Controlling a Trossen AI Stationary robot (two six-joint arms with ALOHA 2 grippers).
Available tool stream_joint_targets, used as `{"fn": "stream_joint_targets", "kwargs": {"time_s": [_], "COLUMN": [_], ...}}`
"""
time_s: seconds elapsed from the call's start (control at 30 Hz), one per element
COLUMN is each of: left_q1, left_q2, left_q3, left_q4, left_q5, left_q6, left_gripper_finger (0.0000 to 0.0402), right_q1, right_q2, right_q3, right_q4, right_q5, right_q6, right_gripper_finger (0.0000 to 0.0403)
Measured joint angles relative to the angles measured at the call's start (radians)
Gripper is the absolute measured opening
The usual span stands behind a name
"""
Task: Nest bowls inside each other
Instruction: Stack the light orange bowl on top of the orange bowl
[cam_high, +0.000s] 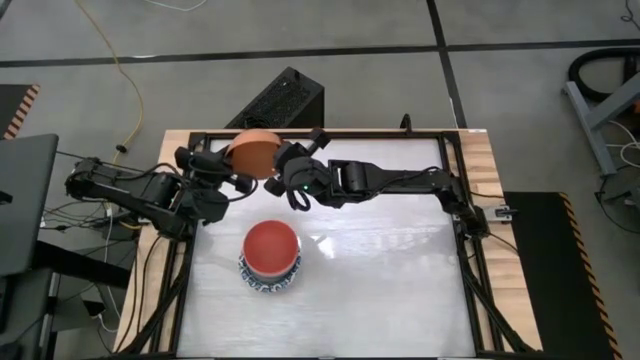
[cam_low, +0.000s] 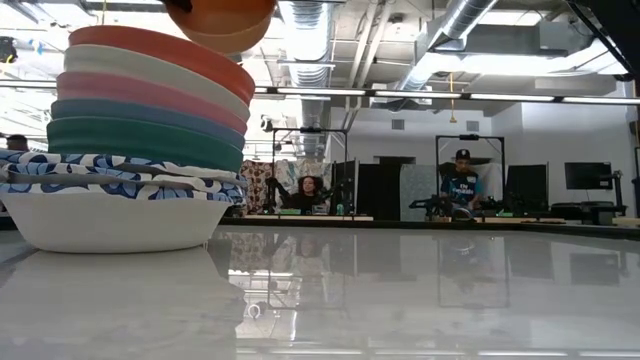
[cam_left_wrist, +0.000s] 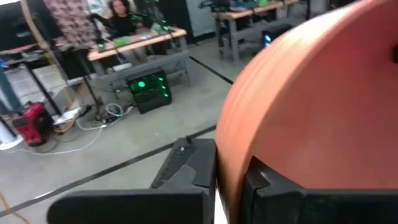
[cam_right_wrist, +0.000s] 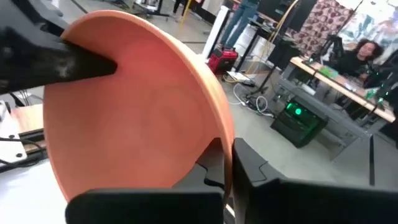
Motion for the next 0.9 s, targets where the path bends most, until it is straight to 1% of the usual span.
{"fn": "stream_joint_targets", "kwargs": {"time_s": [0.07, 0.13, 0.23, 0.4, 0.47, 0.53, 0.63, 0.73, 0.8, 0.9], "left_q1": [0.0, -0.002, -0.003, -0.011, -0.015, -0.015, -0.015, -0.018, -0.018, -0.018], "left_q2": [-0.001, -0.001, -0.001, -0.034, -0.051, -0.069, -0.093, -0.115, -0.129, -0.151], "left_q3": [0.0, 0.0, 0.0, 0.0, 0.005, 0.024, 0.068, 0.119, 0.151, 0.19], "left_q4": [0.002, 0.003, 0.004, 0.007, 0.005, 0.003, 0.003, 0.002, -0.004, -0.009], "left_q5": [0.033, 0.056, 0.094, 0.181, 0.226, 0.279, 0.345, 0.426, 0.492, 0.633], "left_q6": [0.023, 0.051, 0.098, 0.164, 0.187, 0.226, 0.308, 0.376, 0.423, 0.492], "left_gripper_finger": [0.0022, 0.0046, 0.0092, 0.0176, 0.0206, 0.023, 0.0253, 0.0258, 0.0258, 0.0258], "right_q1": [0.0, 0.0, -0.001, 0.0, 0.001, -0.005, -0.026, -0.06, -0.085, -0.12], "right_q2": [0.0, 0.0, 0.0, 0.0, 0.0, -0.001, -0.013, -0.03, -0.041, -0.063], "right_q3": [0.0, 0.0, 0.0, 0.0, 0.0, 0.0, 0.0, 0.001, 0.0, 0.0], "right_q4": [-0.017, -0.039, -0.075, -0.101, -0.109, -0.124, -0.166, -0.203, -0.242, -0.293], "right_q5": [0.003, -0.001, -0.017, -0.035, -0.043, -0.074, -0.169, -0.288, -0.377, -0.521], "right_q6": [0.023, 0.058, 0.087, 0.094, 0.095, 0.11, 0.161, 0.209, 0.229, 0.26], "right_gripper_finger": [0.0014, 0.0013, 0.0006, 0.0005, 0.0005, 0.0005, 0.0005, 0.0005, 0.0005, 0.0005]}}
